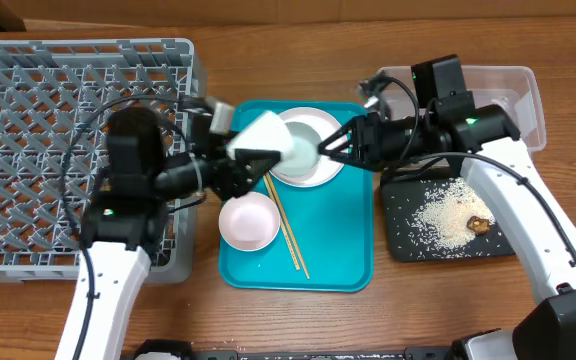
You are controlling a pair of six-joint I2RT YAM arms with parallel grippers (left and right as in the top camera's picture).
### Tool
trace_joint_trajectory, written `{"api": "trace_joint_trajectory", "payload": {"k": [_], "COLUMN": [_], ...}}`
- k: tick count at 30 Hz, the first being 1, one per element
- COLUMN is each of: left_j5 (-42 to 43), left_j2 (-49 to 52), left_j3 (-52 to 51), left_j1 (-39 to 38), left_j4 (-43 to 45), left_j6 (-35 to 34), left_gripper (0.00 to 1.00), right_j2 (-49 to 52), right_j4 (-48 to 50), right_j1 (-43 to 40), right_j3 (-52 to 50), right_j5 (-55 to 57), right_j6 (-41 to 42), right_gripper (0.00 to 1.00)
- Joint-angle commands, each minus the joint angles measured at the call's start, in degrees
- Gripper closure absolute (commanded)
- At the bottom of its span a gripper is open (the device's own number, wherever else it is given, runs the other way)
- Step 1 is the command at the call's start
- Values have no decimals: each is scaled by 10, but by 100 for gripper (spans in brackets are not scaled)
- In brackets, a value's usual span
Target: Sort waste into correct bins and load items into the dishwasher
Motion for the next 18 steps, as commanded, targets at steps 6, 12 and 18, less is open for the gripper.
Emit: {"api": "trace_joint_trajectory", "payload": {"k": [6,12,18], "left_j5": [-244,-466,-542], "left_j2": [-28,-26,24], "left_j3": [35,66,66], "left_j1": [201,319,337], "left_j4": [-204,-307,-309], "left_j6": [18,14,-13], "left_gripper": [96,96,94], "right_j2": [-37,-57,-57], "right_j4": [-118,-168,-180], "right_j1": [-82,-121,-123], "right_j3": [47,67,67], "right_j5": [302,342,342], "right_j6": [-81,-94,-94], "right_gripper": [53,52,52]}}
